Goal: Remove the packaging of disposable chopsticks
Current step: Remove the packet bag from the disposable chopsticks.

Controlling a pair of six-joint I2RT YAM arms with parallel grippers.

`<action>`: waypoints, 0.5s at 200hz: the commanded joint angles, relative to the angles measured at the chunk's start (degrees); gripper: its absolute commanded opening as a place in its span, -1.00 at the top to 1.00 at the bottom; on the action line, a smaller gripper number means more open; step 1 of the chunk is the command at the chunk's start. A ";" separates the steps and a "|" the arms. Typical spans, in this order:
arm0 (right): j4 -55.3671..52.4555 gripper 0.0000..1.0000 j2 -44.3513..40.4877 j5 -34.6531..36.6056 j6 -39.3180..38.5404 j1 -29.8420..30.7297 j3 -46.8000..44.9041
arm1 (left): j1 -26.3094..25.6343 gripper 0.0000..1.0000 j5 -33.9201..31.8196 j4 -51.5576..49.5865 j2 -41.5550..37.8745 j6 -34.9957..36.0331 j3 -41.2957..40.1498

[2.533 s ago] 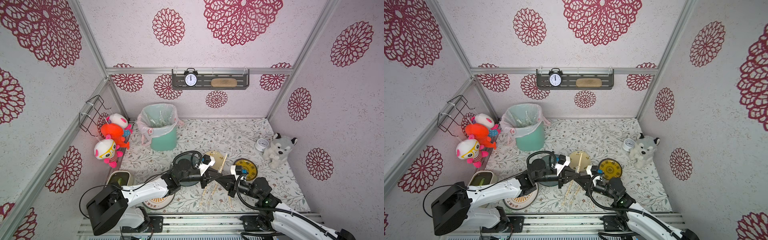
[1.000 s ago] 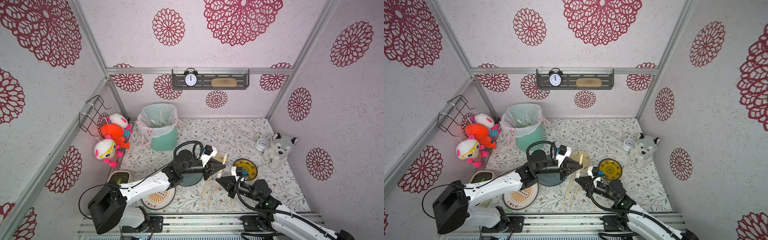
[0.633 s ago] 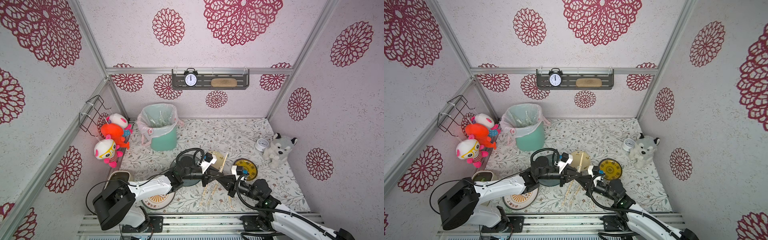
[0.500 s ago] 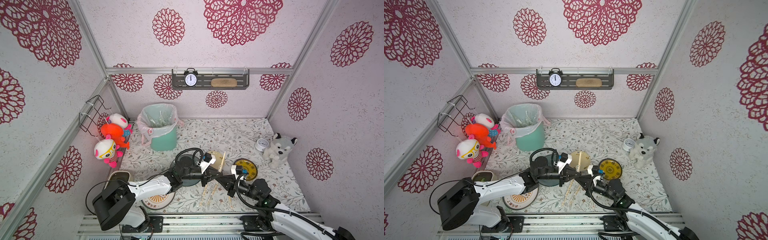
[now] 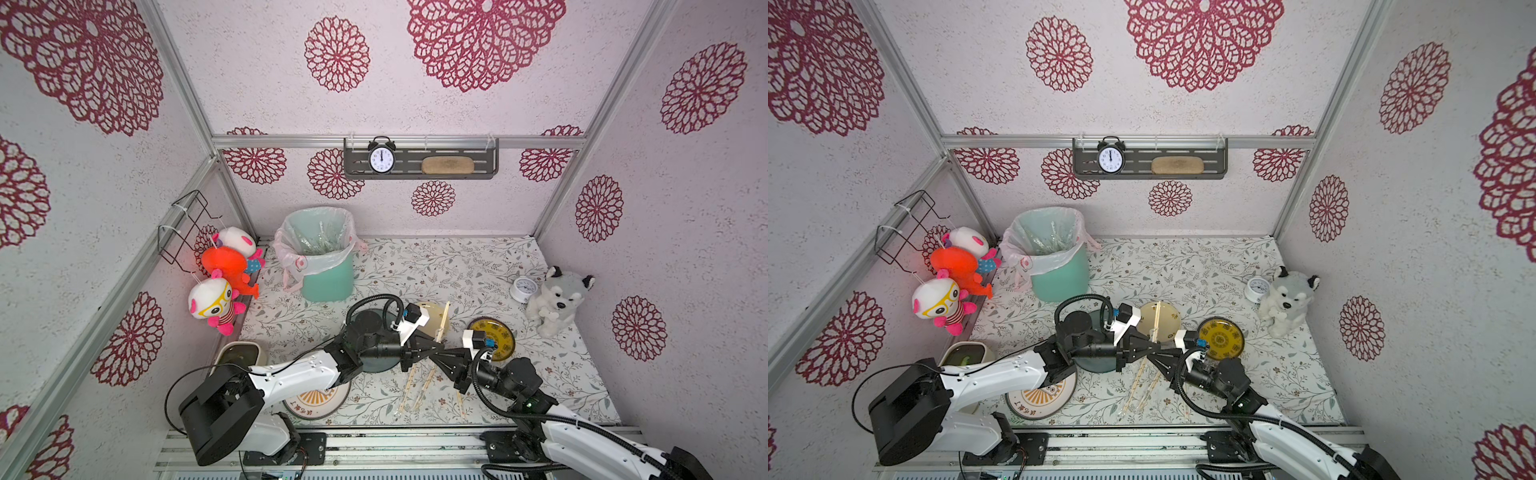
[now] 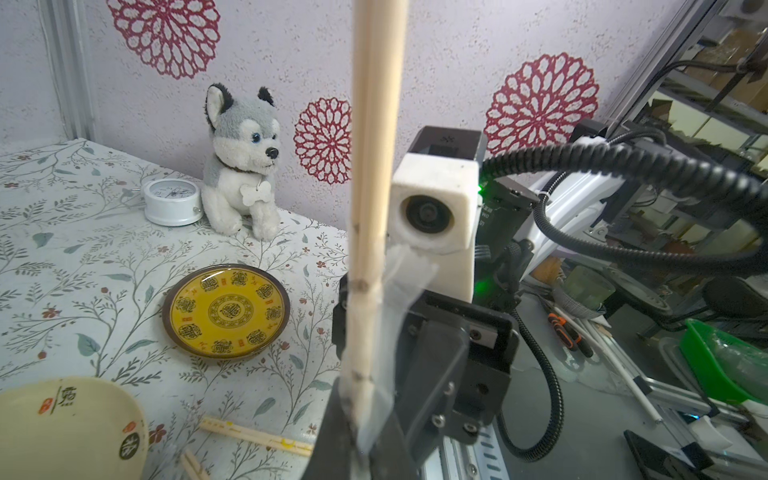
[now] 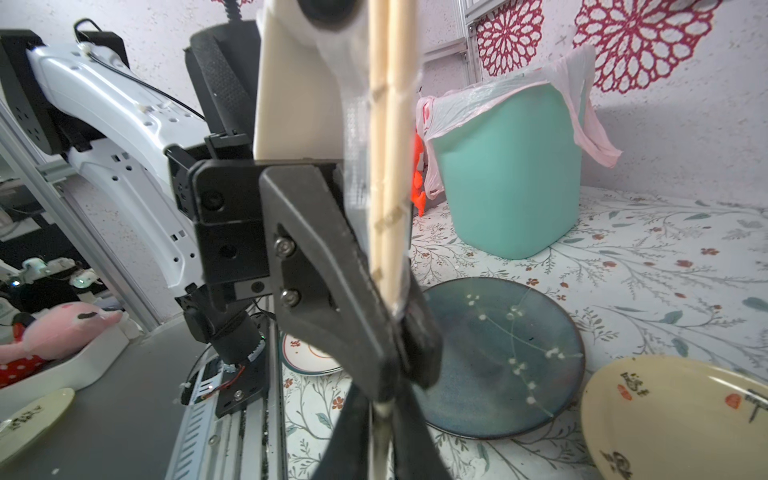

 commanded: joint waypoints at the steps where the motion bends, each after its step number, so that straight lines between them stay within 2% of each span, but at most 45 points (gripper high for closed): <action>1: -3.24 -0.06 -3.46 1.86 -1.07 0.19 1.44 | 2.52 1.00 3.36 1.04 -1.76 -1.10 -0.55; 35: -11.55 -0.54 -9.82 3.43 -2.60 -0.20 6.02 | 2.52 1.00 5.28 -4.81 -3.83 1.74 -1.82; 46: -12.96 -0.61 -10.43 3.18 -3.06 -0.41 8.18 | 2.39 1.00 6.71 -4.87 -3.73 1.97 -2.27; 51: -13.69 -0.74 -10.19 3.05 -3.19 -0.51 9.42 | 2.26 1.00 7.65 -4.84 -3.62 2.16 -2.40; 57: -14.69 -0.80 -9.50 2.75 -3.26 -0.67 10.99 | 2.01 1.00 8.74 -4.91 -3.49 2.50 -2.57; 62: -15.52 -0.96 -8.71 2.68 -3.29 -0.77 12.27 | 1.70 1.00 9.23 -5.23 -3.30 2.94 -2.62; 84: -15.68 -0.98 -4.01 1.44 -2.99 -1.46 16.39 | 0.59 1.00 9.98 -7.36 -3.50 5.14 -3.08; 100: -13.22 -0.97 -0.45 -1.96 -1.87 -2.15 17.95 | 0.58 1.00 10.17 -7.12 -3.53 5.26 -3.67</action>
